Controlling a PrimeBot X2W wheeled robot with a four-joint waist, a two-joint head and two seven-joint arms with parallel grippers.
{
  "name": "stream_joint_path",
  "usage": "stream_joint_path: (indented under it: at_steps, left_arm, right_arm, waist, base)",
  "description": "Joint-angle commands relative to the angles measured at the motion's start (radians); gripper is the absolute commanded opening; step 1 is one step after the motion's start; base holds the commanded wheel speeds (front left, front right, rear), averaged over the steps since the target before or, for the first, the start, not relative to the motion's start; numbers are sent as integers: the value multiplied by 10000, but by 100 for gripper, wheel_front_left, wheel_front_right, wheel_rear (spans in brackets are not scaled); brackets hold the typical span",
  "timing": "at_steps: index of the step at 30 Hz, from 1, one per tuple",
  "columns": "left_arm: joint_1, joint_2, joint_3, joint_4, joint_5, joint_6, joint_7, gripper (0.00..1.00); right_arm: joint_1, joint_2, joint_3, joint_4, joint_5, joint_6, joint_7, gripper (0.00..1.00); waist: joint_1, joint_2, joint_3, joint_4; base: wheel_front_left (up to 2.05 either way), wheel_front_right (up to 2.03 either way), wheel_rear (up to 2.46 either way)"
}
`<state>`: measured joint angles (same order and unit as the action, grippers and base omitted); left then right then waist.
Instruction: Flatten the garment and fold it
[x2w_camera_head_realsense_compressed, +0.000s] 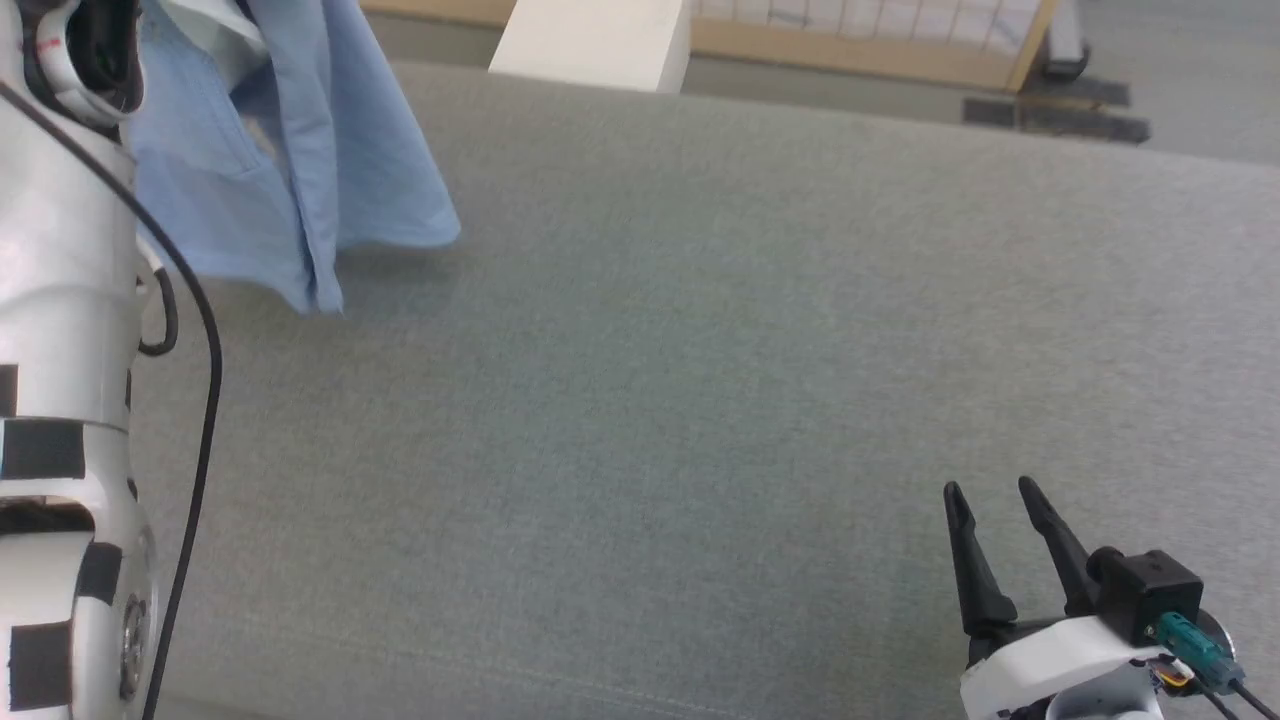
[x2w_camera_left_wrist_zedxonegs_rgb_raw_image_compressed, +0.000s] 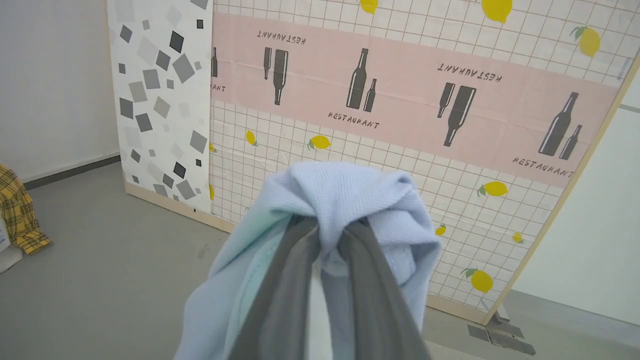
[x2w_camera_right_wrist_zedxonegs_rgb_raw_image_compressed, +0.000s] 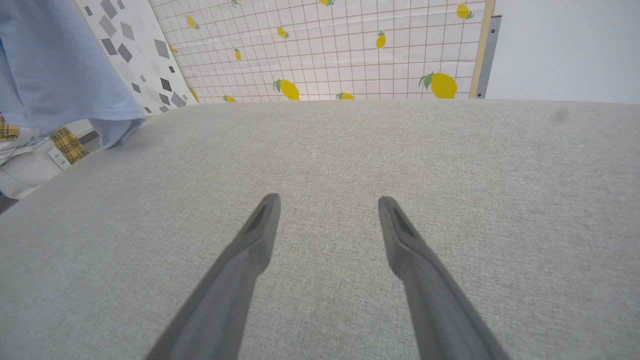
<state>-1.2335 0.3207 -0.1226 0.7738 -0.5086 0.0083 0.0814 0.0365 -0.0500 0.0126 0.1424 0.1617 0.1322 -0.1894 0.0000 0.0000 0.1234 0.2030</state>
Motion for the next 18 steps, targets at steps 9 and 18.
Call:
stream_joint_path:
  at_steps: [9, 18]
  left_arm:
    - [-871, -697, -505, -878, -65, -499, 454, 0]
    - [-1109, -1669, -1014, -1351, -404, -721, 1010, 0]
  right_arm:
    - [-20, -3, 176, 601, 283, -15, -313, 100]
    - [-69, -3, 111, 884, 262, -15, -447, 100]
  waist:
    - [0, 0, -988, -1341]
    - [0, 0, -1062, -2428]
  base:
    - [0, 0, 0]
    - [0, 0, 0]
